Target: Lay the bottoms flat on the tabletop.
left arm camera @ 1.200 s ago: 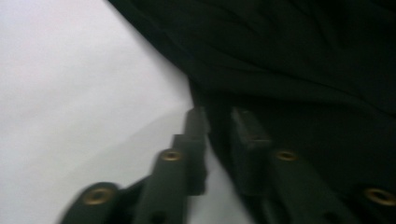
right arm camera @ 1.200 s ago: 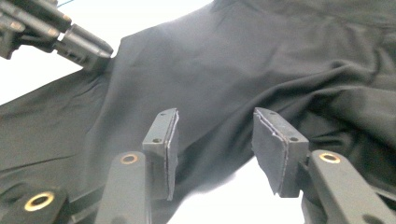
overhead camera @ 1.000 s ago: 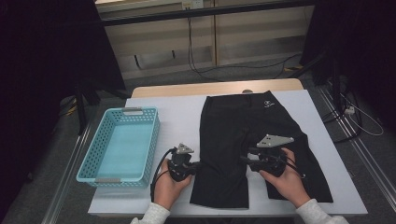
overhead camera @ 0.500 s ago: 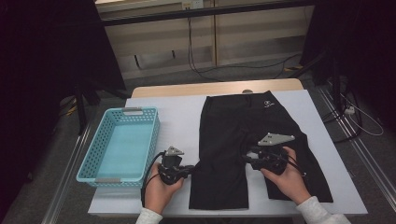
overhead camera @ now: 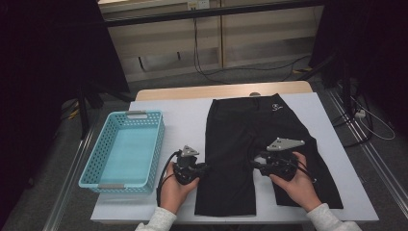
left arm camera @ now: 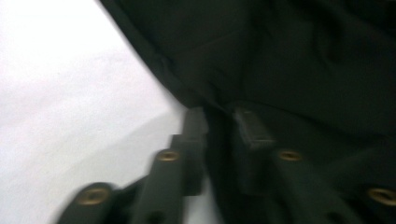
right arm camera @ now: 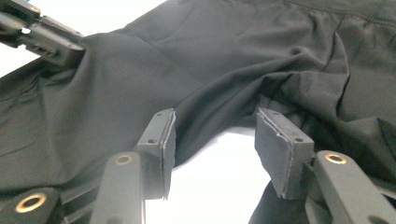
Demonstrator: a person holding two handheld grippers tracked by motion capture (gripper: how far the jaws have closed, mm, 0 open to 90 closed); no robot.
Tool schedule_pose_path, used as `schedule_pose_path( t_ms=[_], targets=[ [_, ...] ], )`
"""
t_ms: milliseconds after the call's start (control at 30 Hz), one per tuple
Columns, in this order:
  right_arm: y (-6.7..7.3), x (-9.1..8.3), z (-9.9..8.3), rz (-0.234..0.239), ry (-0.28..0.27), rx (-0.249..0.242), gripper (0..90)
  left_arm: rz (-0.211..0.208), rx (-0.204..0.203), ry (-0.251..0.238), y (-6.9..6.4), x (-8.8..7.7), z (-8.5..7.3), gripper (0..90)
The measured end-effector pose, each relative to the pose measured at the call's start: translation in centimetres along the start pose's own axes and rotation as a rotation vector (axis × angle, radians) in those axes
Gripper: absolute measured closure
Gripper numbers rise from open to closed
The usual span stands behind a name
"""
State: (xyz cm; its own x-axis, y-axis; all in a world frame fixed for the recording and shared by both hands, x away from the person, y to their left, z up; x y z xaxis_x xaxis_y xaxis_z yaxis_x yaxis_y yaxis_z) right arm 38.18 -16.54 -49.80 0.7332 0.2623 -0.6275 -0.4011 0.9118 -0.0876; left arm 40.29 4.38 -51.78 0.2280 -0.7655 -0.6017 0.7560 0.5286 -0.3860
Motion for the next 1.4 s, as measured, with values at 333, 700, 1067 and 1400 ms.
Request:
schedule_pose_path(
  t_ms=[333,700,1067,1400],
  targets=[
    [0.4,0.2,-0.5,0.006,0.027,-0.013,48.7,0.027,-0.051,-0.068,1.6,-1.5,0.9,88.4],
    [1.7,1.4,-0.9,0.023,0.093,-0.020,60.7,0.031,-0.069,-0.033,1.8,-0.9,0.2,87.3],
    [1.0,0.3,-1.7,0.053,0.153,-0.020,90.0,-0.002,-0.059,-0.026,0.5,-1.1,0.1,83.7],
    [-0.1,-0.1,-2.0,0.024,0.154,-0.023,90.0,0.008,-0.046,-0.017,0.3,-1.3,-0.3,61.7]
  ],
)
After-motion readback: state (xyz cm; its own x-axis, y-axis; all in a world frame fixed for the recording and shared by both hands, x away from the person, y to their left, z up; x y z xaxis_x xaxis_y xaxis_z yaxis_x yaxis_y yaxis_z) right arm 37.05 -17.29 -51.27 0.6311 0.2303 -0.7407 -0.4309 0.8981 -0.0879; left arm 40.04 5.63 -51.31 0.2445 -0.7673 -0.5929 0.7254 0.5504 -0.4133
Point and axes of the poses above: each handheld gripper's, and its own axes: x roughly forward along the jaws, z roughly out of its top, y roughly to its left, the point moved 9 cm from there along x, roughly forward along the jaws, and after that the axes turned 15 degrees about -z, right-handed, at the moved point
